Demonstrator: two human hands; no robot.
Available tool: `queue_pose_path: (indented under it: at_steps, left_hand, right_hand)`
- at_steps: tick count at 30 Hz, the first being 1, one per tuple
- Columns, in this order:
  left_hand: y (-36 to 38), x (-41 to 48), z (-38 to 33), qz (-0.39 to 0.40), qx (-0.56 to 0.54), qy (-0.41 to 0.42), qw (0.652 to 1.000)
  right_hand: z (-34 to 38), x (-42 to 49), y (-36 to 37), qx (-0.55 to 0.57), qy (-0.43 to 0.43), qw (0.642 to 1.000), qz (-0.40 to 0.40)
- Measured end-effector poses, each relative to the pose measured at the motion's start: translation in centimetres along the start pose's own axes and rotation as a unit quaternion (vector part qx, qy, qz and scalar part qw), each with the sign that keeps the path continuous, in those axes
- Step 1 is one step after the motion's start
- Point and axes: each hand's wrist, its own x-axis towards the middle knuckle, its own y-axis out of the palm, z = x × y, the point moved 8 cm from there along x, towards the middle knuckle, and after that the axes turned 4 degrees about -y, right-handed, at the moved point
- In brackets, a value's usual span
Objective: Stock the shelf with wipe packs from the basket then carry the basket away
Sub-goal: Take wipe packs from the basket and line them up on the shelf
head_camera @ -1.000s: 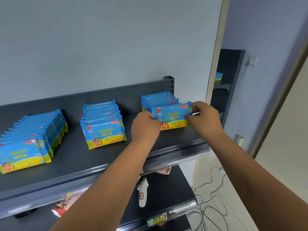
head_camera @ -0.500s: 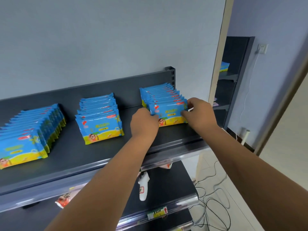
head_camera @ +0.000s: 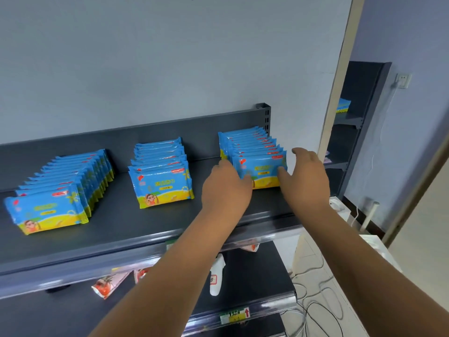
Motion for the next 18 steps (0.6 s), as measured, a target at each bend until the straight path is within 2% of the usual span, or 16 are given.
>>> queue_pose_path:
  at_steps: [5,8,11,15,16,18]
  left_hand:
    - [-3.0,-2.7,1.0,-0.088,0.154,0.095,0.979]
    - [-4.9,-3.5,4.2,-0.129,0.237,0.082,0.959]
    - [-8.2,-3.7,8.4,-0.170,0.269,0.037,0.947]
    - [-14.0,-3.0,14.8,-0.192,0.262,-0.018,0.945]
    - [-15.5,-2.8,16.3,-0.193,0.254,-0.028,0.947]
    - [-18.3,-2.4,19.6,-0.194,0.203,-0.031,0.959]
  right_hand:
    - [4.7,-2.9,-0.3,-0.007,-0.136,0.989,-0.052]
    - [8.6,-4.6,1.8,-0.055,-0.222,0.974,0.007]
    - [13.3,-6.2,4.1,-0.035,-0.279,0.957,0.066]
    - [20.5,-8.6,6.7,0.023,-0.311,0.946,0.092]
    - [22.1,-8.9,7.7,0.053,-0.300,0.946,0.107]
    - [24.9,-9.4,9.5,0.191,-0.216,0.943,0.163]
